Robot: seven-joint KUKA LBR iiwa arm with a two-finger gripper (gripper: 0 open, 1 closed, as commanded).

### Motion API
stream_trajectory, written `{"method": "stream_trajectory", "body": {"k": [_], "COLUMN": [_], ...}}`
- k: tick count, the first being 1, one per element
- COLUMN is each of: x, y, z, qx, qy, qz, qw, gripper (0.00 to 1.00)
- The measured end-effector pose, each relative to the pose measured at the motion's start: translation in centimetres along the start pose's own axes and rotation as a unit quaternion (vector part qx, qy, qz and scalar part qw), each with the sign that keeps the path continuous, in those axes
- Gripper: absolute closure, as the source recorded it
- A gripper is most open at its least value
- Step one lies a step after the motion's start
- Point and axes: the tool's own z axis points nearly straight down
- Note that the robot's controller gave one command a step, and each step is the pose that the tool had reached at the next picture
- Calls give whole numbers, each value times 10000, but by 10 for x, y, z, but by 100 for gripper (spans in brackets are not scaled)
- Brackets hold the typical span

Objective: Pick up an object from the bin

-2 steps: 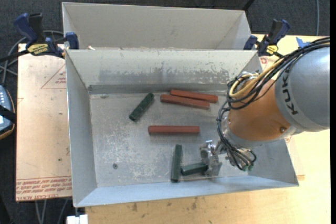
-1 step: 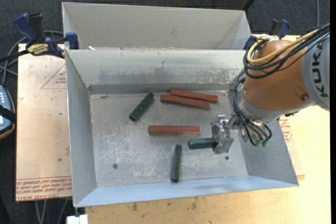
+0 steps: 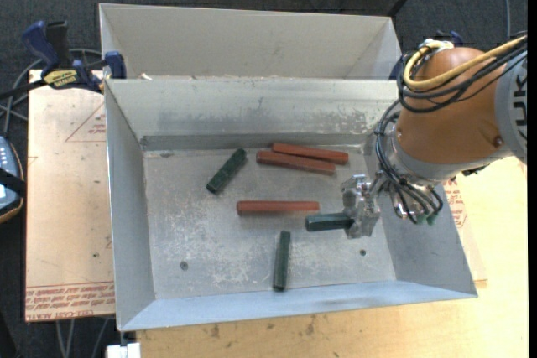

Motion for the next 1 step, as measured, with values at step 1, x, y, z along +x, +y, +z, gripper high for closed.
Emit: {"method": "stream_trajectory", "body": {"k": [1], "x": [14], "y": [45], "z": [-23], "qx": [-10], "qy": [9], "qz": [-673], "qw": [9977], "gripper": [100]}}
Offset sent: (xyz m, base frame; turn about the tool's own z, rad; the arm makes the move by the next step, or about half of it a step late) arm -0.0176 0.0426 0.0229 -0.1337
